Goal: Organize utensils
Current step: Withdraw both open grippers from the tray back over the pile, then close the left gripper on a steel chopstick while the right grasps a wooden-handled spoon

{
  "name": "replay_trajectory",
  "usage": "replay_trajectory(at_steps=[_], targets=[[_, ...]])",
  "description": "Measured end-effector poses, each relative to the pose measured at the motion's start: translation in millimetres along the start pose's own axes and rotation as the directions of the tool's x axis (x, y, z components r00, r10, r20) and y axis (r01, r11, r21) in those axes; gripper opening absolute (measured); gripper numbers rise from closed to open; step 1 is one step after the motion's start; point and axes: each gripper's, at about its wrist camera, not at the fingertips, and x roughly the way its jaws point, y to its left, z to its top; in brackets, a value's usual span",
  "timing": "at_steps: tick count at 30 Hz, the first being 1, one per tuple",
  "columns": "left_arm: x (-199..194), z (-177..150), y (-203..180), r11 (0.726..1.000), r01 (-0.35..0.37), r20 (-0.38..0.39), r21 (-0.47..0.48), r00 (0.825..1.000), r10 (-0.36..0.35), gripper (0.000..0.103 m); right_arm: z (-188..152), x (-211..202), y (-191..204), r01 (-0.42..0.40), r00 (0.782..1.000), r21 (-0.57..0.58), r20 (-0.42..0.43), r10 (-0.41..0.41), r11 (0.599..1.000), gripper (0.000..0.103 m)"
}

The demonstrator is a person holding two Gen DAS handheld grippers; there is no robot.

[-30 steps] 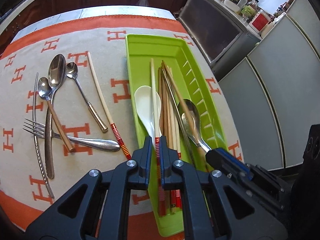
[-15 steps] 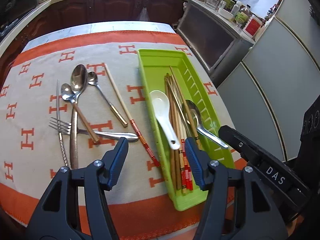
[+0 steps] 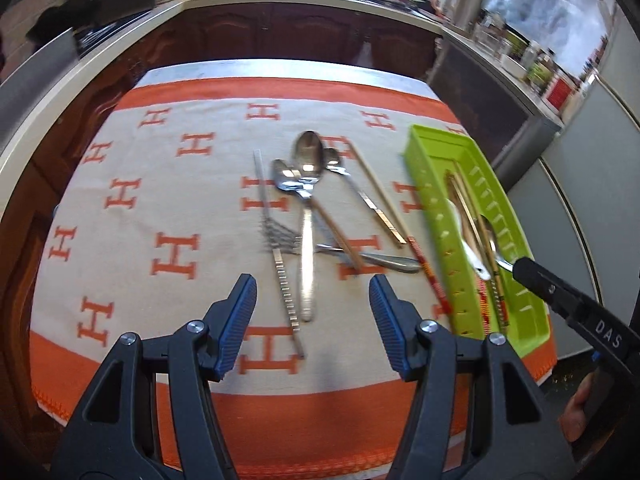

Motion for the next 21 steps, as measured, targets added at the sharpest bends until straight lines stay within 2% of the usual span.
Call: replay_trajectory(at_steps=[6, 11, 15, 21], targets=[[0.3, -5.3, 51.4, 0.996, -0.04, 0.005, -0.085, 0.999, 0.04, 0.056, -5.9, 23.2, 35.1, -0.028, 0.998, -0.078, -0.052, 0.024, 0.997, 0.023], [12.5, -10.6, 70.9, 0.993, -0.044, -0.023, -0.108, 0.999, 0.042, 0.056, -6.0, 40.9, 51.2, -0.041, 0.996, -0.119, -0.081, 0.032, 0.992, 0.023], [27.8, -13.3, 75.7, 0.994, -0.032, -0.056, -0.105, 0.998, 0.026, 0.056, -5.2, 57.7, 60.6, -0.047, 0.994, -0.146, -0.1, 0.032, 0.988, 0.023], [54.8, -8.1, 75.6, 0.99, 0.041, -0.093, -0.137, 0.994, -0.054, 0.056, 0.5, 84.7, 67.6, -0.056, 0.992, -0.188, -0.12, 0.033, 0.981, 0.023]])
